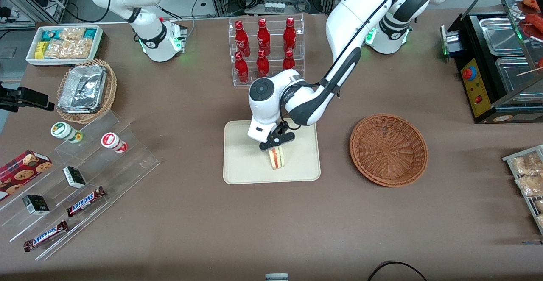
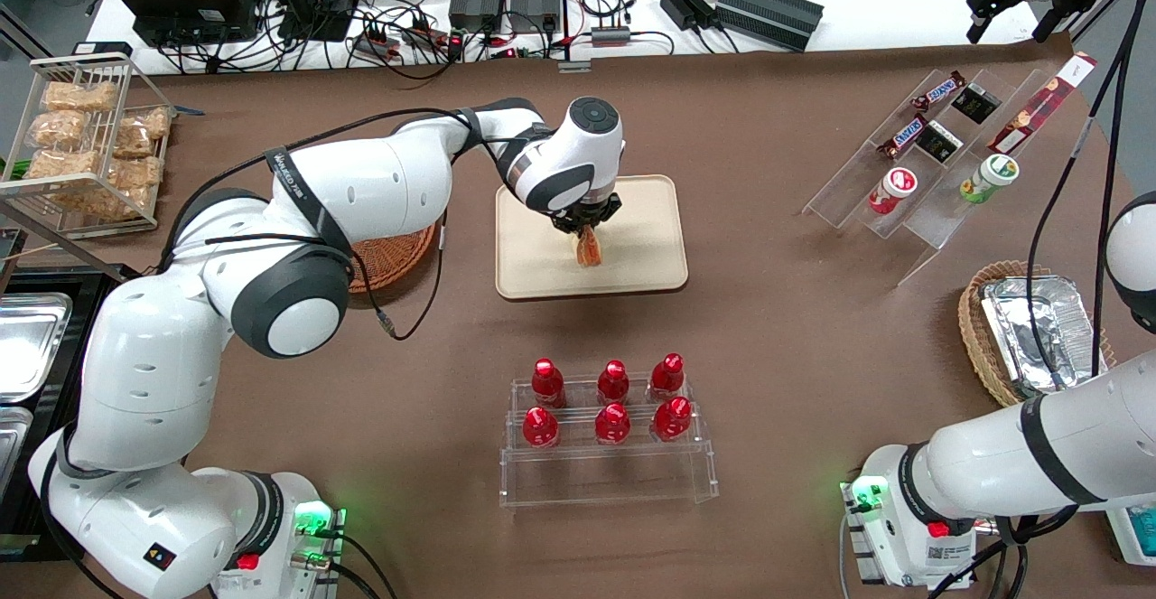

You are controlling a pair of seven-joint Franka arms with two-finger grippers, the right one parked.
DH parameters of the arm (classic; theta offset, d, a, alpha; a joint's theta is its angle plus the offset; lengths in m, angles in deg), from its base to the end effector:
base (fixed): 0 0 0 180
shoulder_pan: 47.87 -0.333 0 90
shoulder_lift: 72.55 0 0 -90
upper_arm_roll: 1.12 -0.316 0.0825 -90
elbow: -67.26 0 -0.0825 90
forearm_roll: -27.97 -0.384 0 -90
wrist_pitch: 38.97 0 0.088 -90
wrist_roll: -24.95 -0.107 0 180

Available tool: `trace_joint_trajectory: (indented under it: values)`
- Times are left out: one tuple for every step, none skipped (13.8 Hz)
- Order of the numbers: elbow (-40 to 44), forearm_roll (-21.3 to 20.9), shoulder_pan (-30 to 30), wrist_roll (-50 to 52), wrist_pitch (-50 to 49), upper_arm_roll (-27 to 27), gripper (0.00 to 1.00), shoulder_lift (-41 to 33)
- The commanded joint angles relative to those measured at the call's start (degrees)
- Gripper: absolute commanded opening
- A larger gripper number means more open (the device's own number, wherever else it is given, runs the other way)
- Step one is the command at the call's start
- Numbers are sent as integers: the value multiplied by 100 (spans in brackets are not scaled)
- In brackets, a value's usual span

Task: Place sandwich from basket to tray
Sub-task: 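Lift the sandwich and carry it with the left gripper over the tray, then lower the sandwich onto the tray and open the left gripper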

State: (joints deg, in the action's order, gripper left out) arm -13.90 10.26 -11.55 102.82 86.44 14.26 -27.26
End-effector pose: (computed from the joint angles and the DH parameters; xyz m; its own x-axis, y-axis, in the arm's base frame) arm 0.4901 -0.5402 0.2406 0.9353 0.3478 0.0649 0.3487 -0.9372 -0.0024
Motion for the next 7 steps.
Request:
trace_joint_trajectory:
  values:
    - [303,-101,85,150,-112,-71,100,-38]
    - [303,-118,94,150,-165,-71,100,-116]
    - [329,-118,103,132,-313,-71,100,-196]
    - [477,-118,94,97,-506,-71,100,-240]
    - [705,-110,77,88,-769,-62,100,-232]
    - [881,-92,76,-16,-954,-62,100,-232]
    - [1005,-66,42,-218,-1104,-62,100,-240]
